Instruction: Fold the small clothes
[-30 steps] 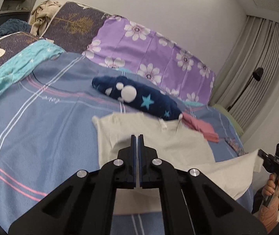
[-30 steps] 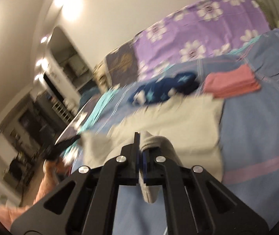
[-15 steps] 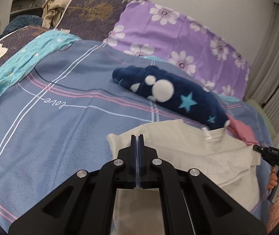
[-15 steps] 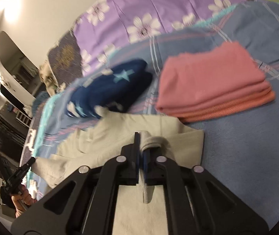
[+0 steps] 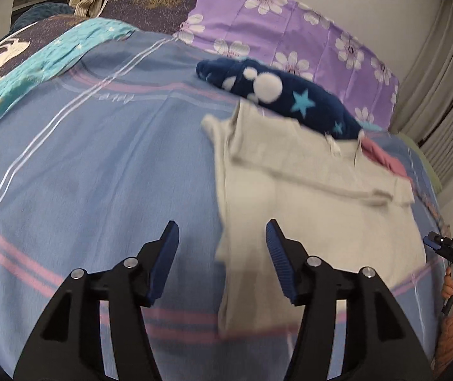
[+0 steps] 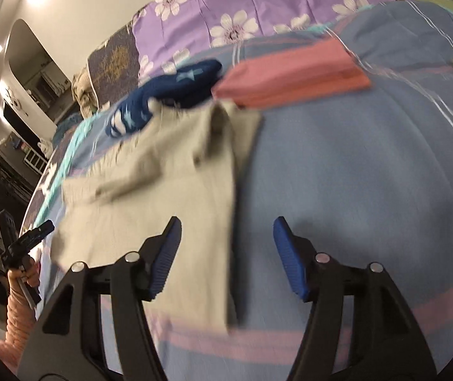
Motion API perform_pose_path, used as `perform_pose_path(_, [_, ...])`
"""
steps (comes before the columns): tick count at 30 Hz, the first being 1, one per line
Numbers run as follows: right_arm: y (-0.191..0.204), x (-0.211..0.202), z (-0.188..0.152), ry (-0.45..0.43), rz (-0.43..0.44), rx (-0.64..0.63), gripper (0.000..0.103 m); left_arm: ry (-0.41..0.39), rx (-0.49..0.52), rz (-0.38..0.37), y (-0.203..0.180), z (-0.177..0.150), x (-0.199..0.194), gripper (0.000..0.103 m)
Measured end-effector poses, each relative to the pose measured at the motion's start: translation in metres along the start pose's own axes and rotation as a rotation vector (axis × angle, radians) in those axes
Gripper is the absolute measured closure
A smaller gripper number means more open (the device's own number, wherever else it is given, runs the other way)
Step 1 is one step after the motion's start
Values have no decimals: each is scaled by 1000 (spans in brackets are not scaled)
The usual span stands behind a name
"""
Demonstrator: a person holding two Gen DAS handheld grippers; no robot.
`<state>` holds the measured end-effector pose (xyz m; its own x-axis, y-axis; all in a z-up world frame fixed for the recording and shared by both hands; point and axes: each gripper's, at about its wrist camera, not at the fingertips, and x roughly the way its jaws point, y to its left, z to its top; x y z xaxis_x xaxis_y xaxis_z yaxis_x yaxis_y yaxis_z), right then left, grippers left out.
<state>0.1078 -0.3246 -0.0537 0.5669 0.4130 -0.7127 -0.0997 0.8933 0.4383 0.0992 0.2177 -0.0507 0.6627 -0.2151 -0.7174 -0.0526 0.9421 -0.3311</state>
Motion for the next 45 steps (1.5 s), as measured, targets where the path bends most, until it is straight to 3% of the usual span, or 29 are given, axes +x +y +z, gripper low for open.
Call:
perform_pose_path(3, [-4,-7,-29,36,49,35,41,54,-36,-39,4,-29,-9,43])
perform_pose_path(5, [1,-7,-40,36,72,25,37,65,-47,-76,4,-38,-8,34])
perform_pose_path(8, [10,4,-33,28,81,2,33,51,-32,-72,-5,-34,2,32])
perform_pose_path(9, [13,13,-28,32,111,17,39,45,-39,-88,-8,-30,7,37])
perform_pose_path(10, [14,20,-24,40,123,29,60,39,-39,-103,-11,-27,12,68])
perform_pose_path(11, [15,27,-20,47,103,43,76,41,-36,-90,-15,-22,19,86])
perform_pose_path(12, [14,35,-17,74,100,75,94,60,-64,-94,-14,-18,26,96])
perform_pose_path(13, [14,34,-15,68,106,102,95,56,-116,-113,-11,-15,26,97])
perform_pose_path(15, [20,14,-13,14,110,100,96,20,-122,-129,-11,-9,12,98])
perform_pose_path(18, [32,-25,-13,-52,142,68,98,-57,-45,-118,-23,-3,-24,101])
perform_pose_path(22, [41,-69,-29,-69,152,23,98,-79,56,-117,-38,-15,-67,101])
perform_pose_path(25, [36,-90,-66,-30,110,3,98,-51,101,-116,-39,-44,-89,101])
perform_pose_path(28, [22,-87,-113,63,22,4,96,17,99,-101,-36,-87,-93,100])
perform_pose_path(30, [14,-80,-130,105,-98,-5,88,46,105,-18,-28,-99,-87,98])
perform_pose_path(32, [17,-85,-127,62,-143,-36,79,25,86,67,-19,-96,-86,84])
perform_pose_path(34, [35,-97,-111,-63,-257,-130,63,-50,87,135,-20,-83,-91,69])
perform_pose_path(35, [48,-100,-105,-117,-280,-198,59,-94,125,147,-30,-74,-93,65])
perform_pose_path(37, [81,-96,-94,-197,-312,-384,40,-135,206,161,-50,-66,-91,53])
perform_pose_path(40, [112,-66,-89,-201,-429,-603,36,-141,364,200,-82,-63,-72,37])
perform_pose_path(45, [120,-12,-95,-106,-619,-823,35,-62,547,348,-107,-65,-25,32])
